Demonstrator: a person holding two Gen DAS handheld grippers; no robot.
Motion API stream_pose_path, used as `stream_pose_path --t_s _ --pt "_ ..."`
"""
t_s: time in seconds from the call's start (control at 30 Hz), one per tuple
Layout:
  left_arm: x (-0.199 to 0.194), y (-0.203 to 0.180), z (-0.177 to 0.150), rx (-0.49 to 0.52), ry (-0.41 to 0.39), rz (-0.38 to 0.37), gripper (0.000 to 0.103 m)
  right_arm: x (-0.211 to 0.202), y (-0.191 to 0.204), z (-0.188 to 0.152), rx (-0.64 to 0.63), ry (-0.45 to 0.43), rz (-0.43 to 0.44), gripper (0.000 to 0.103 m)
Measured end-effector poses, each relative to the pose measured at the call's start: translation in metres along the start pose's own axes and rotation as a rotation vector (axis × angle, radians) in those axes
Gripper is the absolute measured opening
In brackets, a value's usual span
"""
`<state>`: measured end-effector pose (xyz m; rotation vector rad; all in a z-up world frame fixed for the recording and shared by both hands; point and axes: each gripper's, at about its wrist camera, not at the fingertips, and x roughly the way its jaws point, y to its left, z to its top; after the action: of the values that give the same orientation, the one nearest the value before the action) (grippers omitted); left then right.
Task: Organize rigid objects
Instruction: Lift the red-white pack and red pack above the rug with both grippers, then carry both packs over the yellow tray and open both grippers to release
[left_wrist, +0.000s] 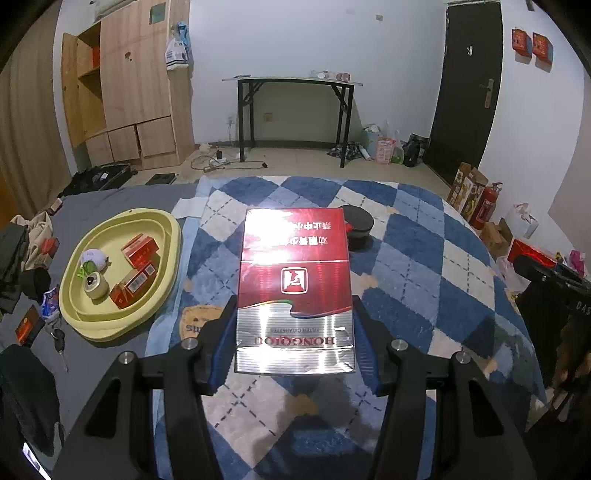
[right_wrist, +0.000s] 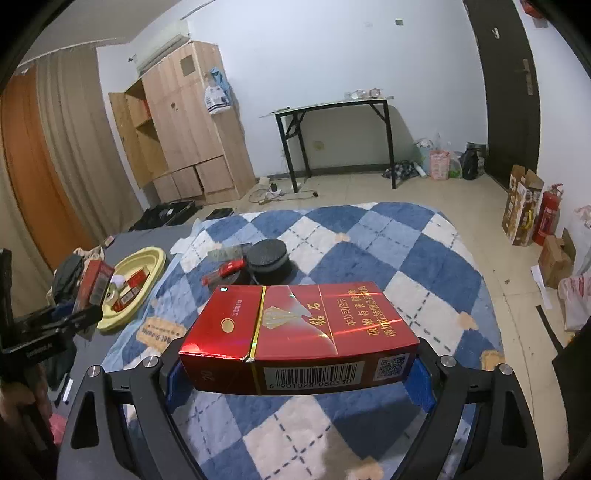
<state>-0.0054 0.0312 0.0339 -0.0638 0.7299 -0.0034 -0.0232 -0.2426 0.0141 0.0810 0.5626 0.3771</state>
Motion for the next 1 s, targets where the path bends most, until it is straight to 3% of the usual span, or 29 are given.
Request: stream_pose_path --t_s 0.4,0.6,0.77,1.0 --pt "-0.002 0.018 0.006 -0.08 -0.017 -0.016 0.057 0.012 0.007 -0.002 -0.038 0.021 -0.005 0.09" --pt "-0.004 0.046 0.021 -0.135 -0.051 0.001 0.057 0.019 0.018 -0.003 -0.082 0.032 0.014 0.09" --pt "0.004 0.09 0.044 -0.155 -0.076 0.071 0.057 0.037 0.039 0.002 -0.129 0.055 0.058 0.09" --pt "0.027 0.186 0.057 -0.346 -0.06 0.162 0.057 0.088 0.111 0.035 -0.192 0.057 0.192 0.09"
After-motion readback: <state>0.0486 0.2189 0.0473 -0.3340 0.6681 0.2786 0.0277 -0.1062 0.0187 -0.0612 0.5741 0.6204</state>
